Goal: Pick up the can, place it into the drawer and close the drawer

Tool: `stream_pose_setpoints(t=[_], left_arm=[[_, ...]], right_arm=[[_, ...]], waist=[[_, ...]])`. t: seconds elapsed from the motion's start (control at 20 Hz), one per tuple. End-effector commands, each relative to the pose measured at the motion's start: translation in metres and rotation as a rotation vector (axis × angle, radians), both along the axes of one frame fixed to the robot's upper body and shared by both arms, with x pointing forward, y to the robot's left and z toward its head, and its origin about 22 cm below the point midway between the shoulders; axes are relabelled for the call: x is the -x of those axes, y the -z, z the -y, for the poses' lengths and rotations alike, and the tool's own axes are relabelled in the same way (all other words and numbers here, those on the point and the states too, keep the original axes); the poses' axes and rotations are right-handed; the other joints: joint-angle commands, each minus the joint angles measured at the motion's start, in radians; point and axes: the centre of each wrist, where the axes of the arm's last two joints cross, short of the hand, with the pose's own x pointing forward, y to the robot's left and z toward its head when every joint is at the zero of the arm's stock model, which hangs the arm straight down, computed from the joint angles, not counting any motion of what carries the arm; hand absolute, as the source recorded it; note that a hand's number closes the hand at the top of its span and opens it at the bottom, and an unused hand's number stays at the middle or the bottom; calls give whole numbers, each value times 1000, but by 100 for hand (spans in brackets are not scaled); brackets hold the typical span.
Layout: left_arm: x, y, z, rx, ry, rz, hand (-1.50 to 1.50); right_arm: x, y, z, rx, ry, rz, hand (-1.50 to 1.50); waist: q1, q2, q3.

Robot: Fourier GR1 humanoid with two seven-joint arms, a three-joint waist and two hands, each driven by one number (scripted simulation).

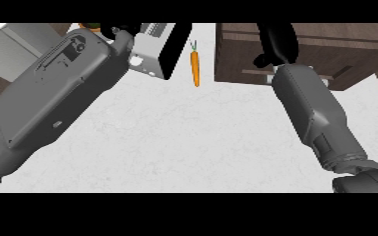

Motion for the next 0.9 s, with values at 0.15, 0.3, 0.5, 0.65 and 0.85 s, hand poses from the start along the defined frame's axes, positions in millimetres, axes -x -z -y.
stream_pose_setpoints(t=[0.15,0.3,0.5,0.65,0.85], left_arm=[[5,-10,-4,2,9,21,-150],[12,-5,-9,6,29,-1,-150],[9,-6,-13,-9,10,8,-150],[13,-9,-14,-4,34,6,-150],[16,-4,-13,5,41,-2,-150]], right_arm=[[-13,-24,13,8,43,41,-150],[-21,-51,13,-3,58,58,-150],[-28,-72,6,0,58,41,-150],[-26,-61,-3,-37,-16,-35,-150],[-27,-64,-16,-346,-89,-79,-150]], waist=[[16,13,4],[27,8,4],[30,17,4],[46,19,5],[45,14,8]])
